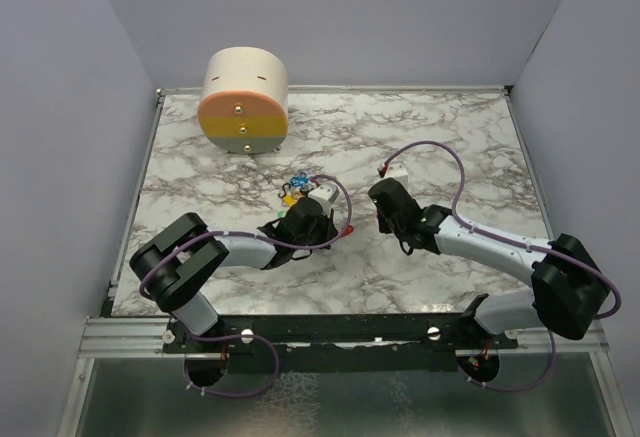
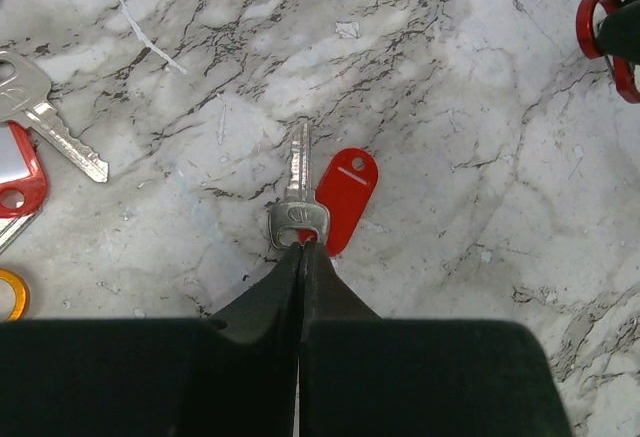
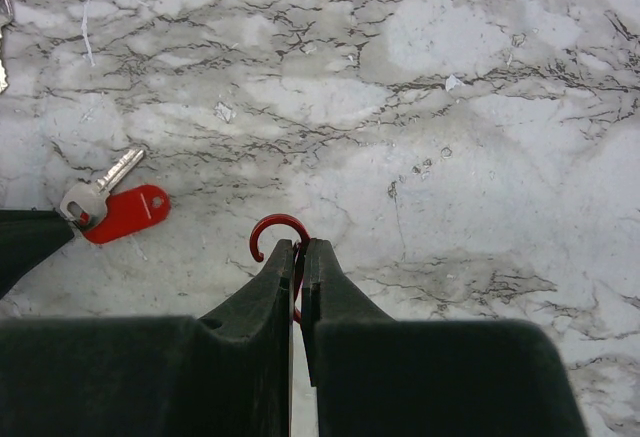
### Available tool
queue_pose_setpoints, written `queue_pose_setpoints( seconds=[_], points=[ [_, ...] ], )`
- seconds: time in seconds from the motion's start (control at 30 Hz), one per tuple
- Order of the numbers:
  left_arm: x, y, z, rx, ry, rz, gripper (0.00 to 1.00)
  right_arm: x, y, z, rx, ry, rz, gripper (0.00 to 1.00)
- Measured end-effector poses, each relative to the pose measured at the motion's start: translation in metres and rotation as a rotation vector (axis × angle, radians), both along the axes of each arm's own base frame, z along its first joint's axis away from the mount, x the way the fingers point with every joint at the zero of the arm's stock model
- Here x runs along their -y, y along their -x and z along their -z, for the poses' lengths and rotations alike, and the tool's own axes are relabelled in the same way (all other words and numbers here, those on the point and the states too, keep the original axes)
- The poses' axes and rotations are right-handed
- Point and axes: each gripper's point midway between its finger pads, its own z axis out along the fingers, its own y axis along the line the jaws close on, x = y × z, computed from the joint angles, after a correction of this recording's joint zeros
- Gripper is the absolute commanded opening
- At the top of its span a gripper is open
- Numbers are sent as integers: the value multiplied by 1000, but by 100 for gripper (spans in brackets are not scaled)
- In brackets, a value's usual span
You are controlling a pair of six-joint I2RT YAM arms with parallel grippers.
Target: Put the keys on the keyring
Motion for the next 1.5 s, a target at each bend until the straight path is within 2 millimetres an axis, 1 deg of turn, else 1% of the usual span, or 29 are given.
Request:
queue_pose_setpoints(
  seconds=[0.13,0.3,0.43,0.6,0.67,1.23,1.5],
  points=[
    [3,-3,-8,19,8,6,0,2,2,4,-6,11,-9,1],
    [16,-16,-38,94,46,25,0,1,4,6,-11,15,-37,1],
    [24,-23,-58,153,61,55,0,-2,5,2,1,-5,-64,1],
    [28,-24,-62,196,44,111,0,-8,3,-13,42,-47,-92,1],
    [31,-23,-65,216,44,143,0,-9,3,-16,50,-55,-98,1],
    [59,-14,-104,431,130,375,0,-17,3,-19,45,-87,-125,1],
    [63,-5,-111,482,155,446,0,-22,-1,-28,59,-112,-117,1]
  ],
)
